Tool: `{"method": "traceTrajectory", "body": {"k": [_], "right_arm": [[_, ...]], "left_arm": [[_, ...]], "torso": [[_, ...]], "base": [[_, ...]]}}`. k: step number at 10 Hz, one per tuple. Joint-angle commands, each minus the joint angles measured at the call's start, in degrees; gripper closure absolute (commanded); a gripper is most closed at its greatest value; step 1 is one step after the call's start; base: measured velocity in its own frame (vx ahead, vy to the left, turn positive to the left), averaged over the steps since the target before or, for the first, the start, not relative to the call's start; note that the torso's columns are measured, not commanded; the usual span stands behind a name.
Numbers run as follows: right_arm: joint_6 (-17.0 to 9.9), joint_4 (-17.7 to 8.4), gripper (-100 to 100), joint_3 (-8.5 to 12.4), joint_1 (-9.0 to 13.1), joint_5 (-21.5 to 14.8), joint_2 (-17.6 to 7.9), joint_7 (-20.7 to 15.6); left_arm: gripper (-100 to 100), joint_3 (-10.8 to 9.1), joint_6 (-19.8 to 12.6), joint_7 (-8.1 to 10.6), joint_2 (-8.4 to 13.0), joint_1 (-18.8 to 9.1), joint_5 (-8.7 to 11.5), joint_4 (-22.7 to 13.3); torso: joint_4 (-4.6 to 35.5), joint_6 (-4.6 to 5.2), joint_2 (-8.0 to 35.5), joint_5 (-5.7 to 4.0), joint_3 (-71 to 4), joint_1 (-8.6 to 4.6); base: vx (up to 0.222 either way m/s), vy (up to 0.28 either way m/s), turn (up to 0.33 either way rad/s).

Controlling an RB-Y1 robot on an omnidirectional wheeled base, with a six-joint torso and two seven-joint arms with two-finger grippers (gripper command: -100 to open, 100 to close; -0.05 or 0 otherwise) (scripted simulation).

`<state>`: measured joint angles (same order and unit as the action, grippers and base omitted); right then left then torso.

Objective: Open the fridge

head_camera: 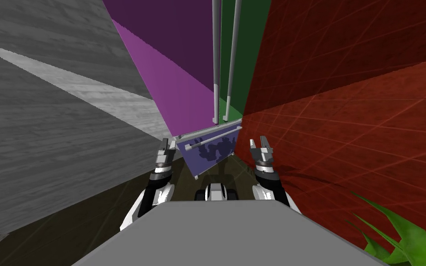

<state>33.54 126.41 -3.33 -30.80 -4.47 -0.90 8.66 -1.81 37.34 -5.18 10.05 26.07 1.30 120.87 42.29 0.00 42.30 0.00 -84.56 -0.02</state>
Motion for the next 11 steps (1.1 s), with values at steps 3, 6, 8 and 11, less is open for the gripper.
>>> {"method": "traceTrajectory", "body": {"k": [3, 6, 8, 11], "right_arm": [[0.0, 0.0, 0, 0.0, 0.0, 0.0, 0.0, 0.0], [0.0, 0.0, 0, 0.0, 0.01, 0.0, 0.0, 0.0], [0.0, 0.0, 0, 0.0, 0.0, 0.0, 0.0, 0.0], [0.0, 0.0, 0, 0.0, 0.0, 0.0, 0.0, 0.0]], "left_arm": [[-100, -0.58, 3.08, 1.07, 0.44, -0.44, 1.23, -6.87], [-100, -1.1, 4.88, 1.81, 0.52, -0.68, 2.07, -10.98], [-100, -1.37, 5.81, 2.2, 0.51, -0.8, 2.5, -13.08], [-100, -1.91, 7.73, 2.97, 0.38, -1.03, 3.38, -17.32]], "torso": [[-0.01, 0.0, -0.03, 0.0, -0.03, 0.01], [0.02, 0.0, 0.08, 0.01, 0.05, 0.06], [-0.02, 0.0, -0.08, 0.0, -0.05, 0.0], [-0.02, -0.01, -0.07, -0.01, -0.04, -0.02]], "base": [[0.085, -0.034, 0.039], [0.05, -0.022, 0.026], [0.068, -0.029, 0.039], [0.073, -0.034, 0.035]]}}
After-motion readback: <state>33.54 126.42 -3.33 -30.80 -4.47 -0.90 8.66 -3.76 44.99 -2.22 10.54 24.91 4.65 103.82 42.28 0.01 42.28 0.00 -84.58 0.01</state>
